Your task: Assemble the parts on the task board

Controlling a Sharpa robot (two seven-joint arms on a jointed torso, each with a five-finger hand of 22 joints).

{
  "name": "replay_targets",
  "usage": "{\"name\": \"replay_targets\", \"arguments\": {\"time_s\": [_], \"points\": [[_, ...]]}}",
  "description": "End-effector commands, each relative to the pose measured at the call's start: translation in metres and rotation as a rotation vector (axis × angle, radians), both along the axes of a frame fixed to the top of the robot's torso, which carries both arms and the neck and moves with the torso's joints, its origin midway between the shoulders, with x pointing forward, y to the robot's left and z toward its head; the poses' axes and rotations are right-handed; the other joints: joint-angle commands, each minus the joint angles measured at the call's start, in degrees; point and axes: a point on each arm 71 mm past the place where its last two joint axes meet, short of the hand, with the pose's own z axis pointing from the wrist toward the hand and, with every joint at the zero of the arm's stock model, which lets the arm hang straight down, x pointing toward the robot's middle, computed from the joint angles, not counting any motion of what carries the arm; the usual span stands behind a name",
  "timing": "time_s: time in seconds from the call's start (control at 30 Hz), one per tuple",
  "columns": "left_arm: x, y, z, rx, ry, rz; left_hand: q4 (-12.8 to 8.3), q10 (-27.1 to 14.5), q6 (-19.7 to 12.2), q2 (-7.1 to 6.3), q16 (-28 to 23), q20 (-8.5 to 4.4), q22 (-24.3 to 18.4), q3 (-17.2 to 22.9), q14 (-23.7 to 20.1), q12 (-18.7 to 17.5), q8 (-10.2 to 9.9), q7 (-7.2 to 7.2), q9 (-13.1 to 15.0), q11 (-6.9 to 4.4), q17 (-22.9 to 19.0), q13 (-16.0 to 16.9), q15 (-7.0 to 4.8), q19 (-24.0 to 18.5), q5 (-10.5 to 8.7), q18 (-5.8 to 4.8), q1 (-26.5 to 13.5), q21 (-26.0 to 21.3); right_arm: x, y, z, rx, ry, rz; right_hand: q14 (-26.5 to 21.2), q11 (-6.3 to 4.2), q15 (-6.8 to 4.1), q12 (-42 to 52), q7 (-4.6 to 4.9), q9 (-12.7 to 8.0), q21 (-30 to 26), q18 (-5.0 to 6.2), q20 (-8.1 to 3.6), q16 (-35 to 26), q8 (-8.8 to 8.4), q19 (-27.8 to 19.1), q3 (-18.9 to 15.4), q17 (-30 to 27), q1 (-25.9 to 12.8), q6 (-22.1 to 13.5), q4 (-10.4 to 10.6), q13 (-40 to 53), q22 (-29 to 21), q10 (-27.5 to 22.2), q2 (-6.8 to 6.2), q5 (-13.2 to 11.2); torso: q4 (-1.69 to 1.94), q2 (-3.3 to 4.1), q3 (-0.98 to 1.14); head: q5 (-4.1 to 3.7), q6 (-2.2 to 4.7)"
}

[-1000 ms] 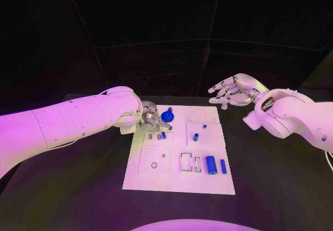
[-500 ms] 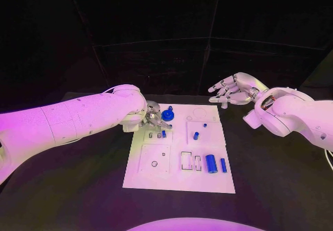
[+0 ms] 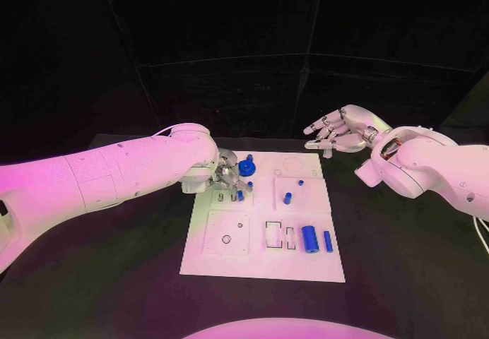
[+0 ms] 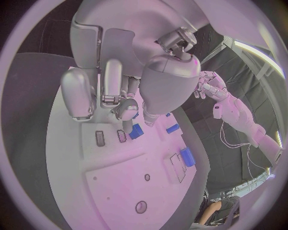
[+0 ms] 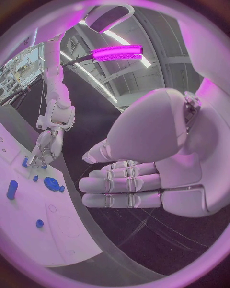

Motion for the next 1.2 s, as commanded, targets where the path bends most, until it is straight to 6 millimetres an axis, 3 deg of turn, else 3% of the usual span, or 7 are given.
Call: {"name": "replay_targets", "arguments": {"time_s": [0.03, 0.47, 0.97, 1.13, 1.2], "points": [[-0.0004, -0.0005, -0.0001, 0.031, 0.007, -0.016, -0.5, 0.1, -0.6, 0.25, 0.3, -0.42, 0.1, -0.2, 5.9, 0.4, 0.4, 0.09, 0.3, -0.17, 15.1, 0.1, -0.34, 0.1, 0.08, -0.64, 0.9, 0.4, 0.0005, 0.0013, 0.0008, -0.002, 0.002, 0.011, 0.5, -0.02, -0.11, -0.2, -0.06, 0.0, -0.3, 0.28, -0.07, -0.4, 0.27, 0.5, -0.4, 0.1, -0.3, -0.2, 0.0, -0.1, -0.1, 0.2, 0.11, 0.3, 0.02, -0.02, -0.01, -0.04, -0.08], [-0.0015, -0.0053, -0.0002, 0.038, 0.008, -0.032, -2.6, 0.1, -1.5, 1.42, 0.3, -0.43, 0.6, 1.2, 5.9, 0.6, 1.5, 0.06, 1.1, -0.19, 15.1, 0.3, -0.36, -0.1, 0.16, -0.69, 3.9, 0.8, 0.0021, 0.0028, -0.0003, -0.008, 0.010, 0.013, 0.6, -0.07, -0.14, -0.3, -0.10, 0.1, -0.5, 0.29, -0.09, -0.7, 0.44, 0.6, -0.4, 0.2, -0.2, 0.0, 0.1, -0.1, -0.2, 0.2, 0.38, 0.6, -0.01, 0.04, -0.03, -0.03, -0.24], [-0.0021, -0.0092, -0.0001, 0.037, 0.008, -0.040, -8.2, -0.2, -2.6, 2.10, 0.3, -0.58, 1.2, 6.1, 5.9, 0.6, 1.9, -0.23, 1.5, -0.48, 15.1, 0.2, -0.58, -0.2, 0.44, -0.72, 9.5, 1.1, 0.0033, 0.0044, -0.0012, -0.012, 0.016, 0.016, 0.6, -0.09, -0.16, -0.4, -0.12, 0.1, -0.6, 0.29, -0.10, -0.9, 0.52, 0.6, -0.4, 0.3, 0.0, 0.1, 0.1, -0.1, -0.3, 0.2, 0.51, 0.9, -0.03, 0.00, -0.03, -0.01, -0.49], [-0.0024, -0.0095, -0.0001, 0.027, 0.012, -0.035, -10.7, -0.7, -3.2, 2.25, 0.3, -0.77, 1.3, 9.6, 5.9, 0.1, 1.4, -0.45, 1.2, -0.71, 15.1, -0.2, -0.80, -0.3, 2.21, -0.71, 11.9, 1.2, 0.0038, 0.0044, -0.0015, -0.013, 0.018, 0.016, 0.6, -0.09, -0.17, -0.4, -0.13, 0.1, -0.7, 0.29, -0.11, -0.9, 0.55, 0.7, -0.4, 0.3, 0.0, 0.1, 0.1, -0.1, -0.3, 0.2, 0.55, 1.0, 0.03, 0.03, -0.02, 0.01, -0.55], [-0.0025, -0.0090, -0.0001, 0.018, 0.017, -0.030, -11.8, -0.9, -3.5, 2.19, 0.3, -0.90, 1.3, 11.3, 5.9, -0.2, 1.1, -0.44, 1.1, -0.74, 15.1, -0.4, -0.92, -0.3, 4.55, -0.69, 13.0, 1.2, 0.0041, 0.0044, -0.0016, -0.013, 0.018, 0.016, 0.6, -0.09, -0.17, -0.4, -0.13, 0.1, -0.7, 0.29, -0.11, -0.9, 0.55, 0.7, -0.4, 0.3, 0.0, 0.1, 0.1, -0.1, -0.3, 0.2, 0.55, 1.0, 0.03, 0.02, -0.03, 0.00, -0.65]]}}
